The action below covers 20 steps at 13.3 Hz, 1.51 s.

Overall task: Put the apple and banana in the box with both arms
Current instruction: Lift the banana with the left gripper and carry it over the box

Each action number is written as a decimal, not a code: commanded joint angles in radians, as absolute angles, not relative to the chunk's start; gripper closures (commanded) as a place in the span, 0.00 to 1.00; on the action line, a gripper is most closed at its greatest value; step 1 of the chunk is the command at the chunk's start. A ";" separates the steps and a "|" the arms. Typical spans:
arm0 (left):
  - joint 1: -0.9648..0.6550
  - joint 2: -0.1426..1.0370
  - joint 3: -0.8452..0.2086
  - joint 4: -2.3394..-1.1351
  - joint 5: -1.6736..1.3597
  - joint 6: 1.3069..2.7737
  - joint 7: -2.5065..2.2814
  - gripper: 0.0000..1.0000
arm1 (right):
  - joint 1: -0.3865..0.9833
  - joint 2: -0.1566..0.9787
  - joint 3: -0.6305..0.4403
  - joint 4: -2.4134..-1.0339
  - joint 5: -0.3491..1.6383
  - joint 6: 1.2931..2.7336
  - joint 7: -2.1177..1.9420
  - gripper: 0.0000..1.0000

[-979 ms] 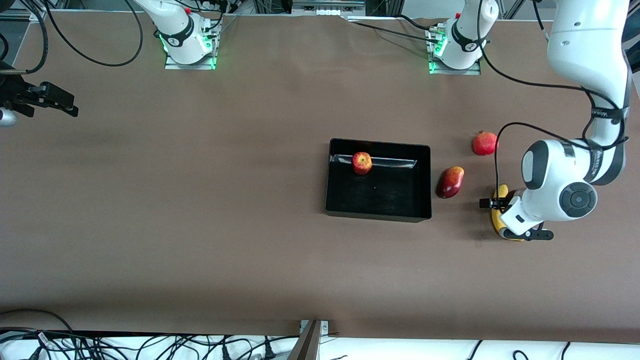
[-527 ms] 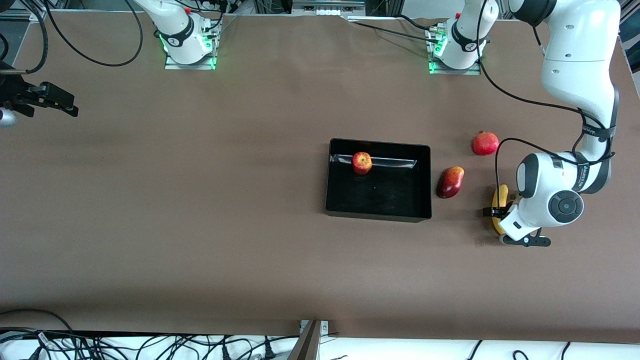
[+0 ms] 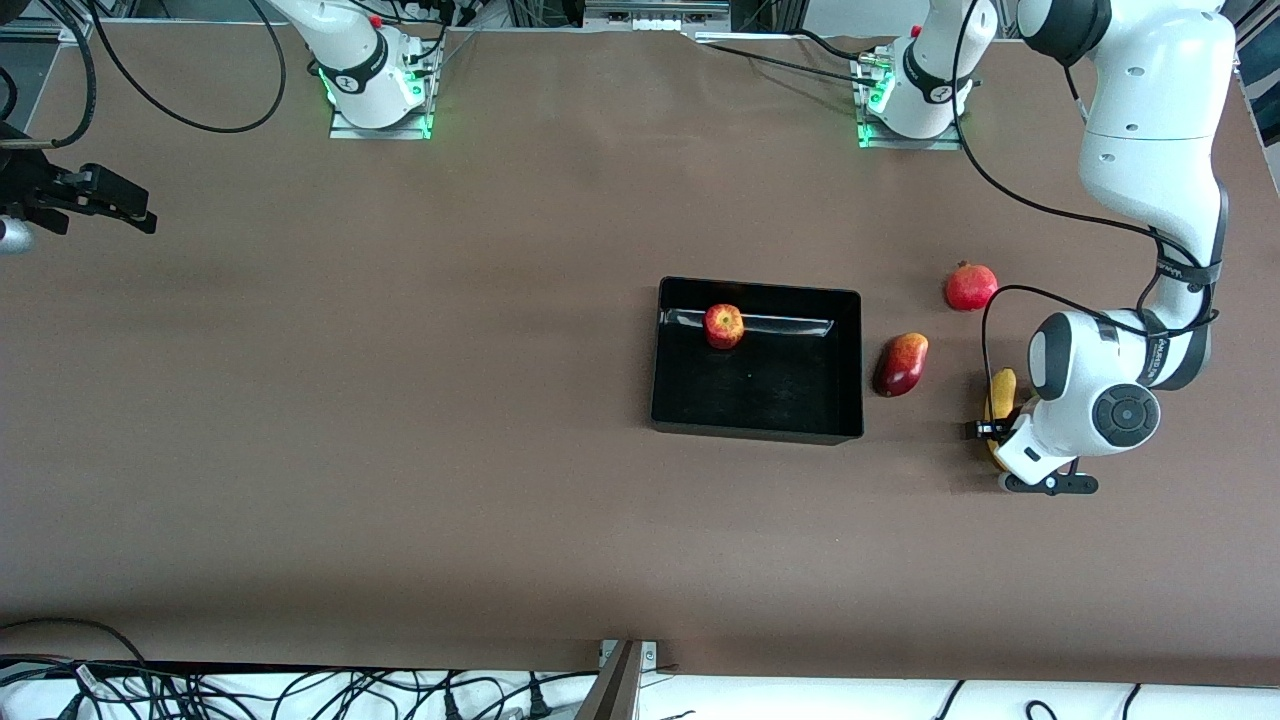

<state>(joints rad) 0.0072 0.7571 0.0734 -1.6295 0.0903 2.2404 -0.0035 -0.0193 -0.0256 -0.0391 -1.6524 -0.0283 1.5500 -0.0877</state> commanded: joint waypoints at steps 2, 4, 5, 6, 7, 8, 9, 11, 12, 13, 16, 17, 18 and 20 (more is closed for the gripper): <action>-0.003 0.747 0.080 -1.631 0.081 2.233 -0.026 1.00 | -0.015 -0.026 -0.043 -1.643 -0.011 1.537 -0.081 0.00; -0.011 0.704 0.078 -1.625 0.081 2.141 -0.026 1.00 | -0.015 -0.026 -0.043 -1.643 -0.011 1.537 -0.081 0.00; -0.026 0.665 0.077 -1.623 0.075 2.064 -0.026 1.00 | -0.015 -0.026 -0.043 -1.643 -0.011 1.537 -0.081 0.00; -0.043 0.623 0.078 -1.621 0.042 1.993 -0.038 1.00 | -0.015 -0.026 -0.043 -1.643 -0.011 1.537 -0.081 0.00; -0.076 0.585 0.078 -1.621 0.000 1.924 -0.061 1.00 | -0.015 -0.026 -0.043 -1.643 -0.011 1.537 -0.081 0.00; -0.109 0.553 0.080 -1.623 -0.035 1.864 -0.105 1.00 | -0.015 -0.026 -0.043 -1.643 -0.011 1.537 -0.081 0.00; -0.139 0.525 0.078 -1.623 -0.073 1.821 -0.153 1.00 | -0.015 -0.026 -0.043 -1.643 -0.011 1.537 -0.081 0.00; -0.213 0.477 0.080 -1.632 -0.187 1.801 -0.266 1.00 | -0.015 -0.026 -0.043 -1.643 -0.011 1.537 -0.081 0.00; -0.253 0.465 0.081 -1.634 -0.230 1.802 -0.334 1.00 | -0.015 -0.026 -0.043 -1.643 -0.011 1.537 -0.081 0.00; -0.287 0.463 0.083 -1.634 -0.264 1.812 -0.392 1.00 | -0.015 -0.026 -0.043 -1.643 -0.011 1.537 -0.081 0.00; -0.339 0.463 0.083 -1.654 -0.322 1.879 -0.483 1.00 | -0.015 -0.026 -0.041 -1.643 -0.011 1.537 -0.081 0.00; -0.351 0.465 0.083 -1.675 -0.340 1.925 -0.507 1.00 | -0.015 -0.026 -0.041 -1.643 -0.011 1.537 -0.081 0.00; -0.370 0.466 0.083 -1.707 -0.345 1.983 -0.527 1.00 | -0.015 -0.026 -0.041 -1.643 -0.011 1.537 -0.081 0.00; -0.394 0.480 0.083 -1.746 -0.345 2.069 -0.554 1.00 | -0.017 -0.026 -0.043 -1.643 -0.011 1.537 -0.081 0.00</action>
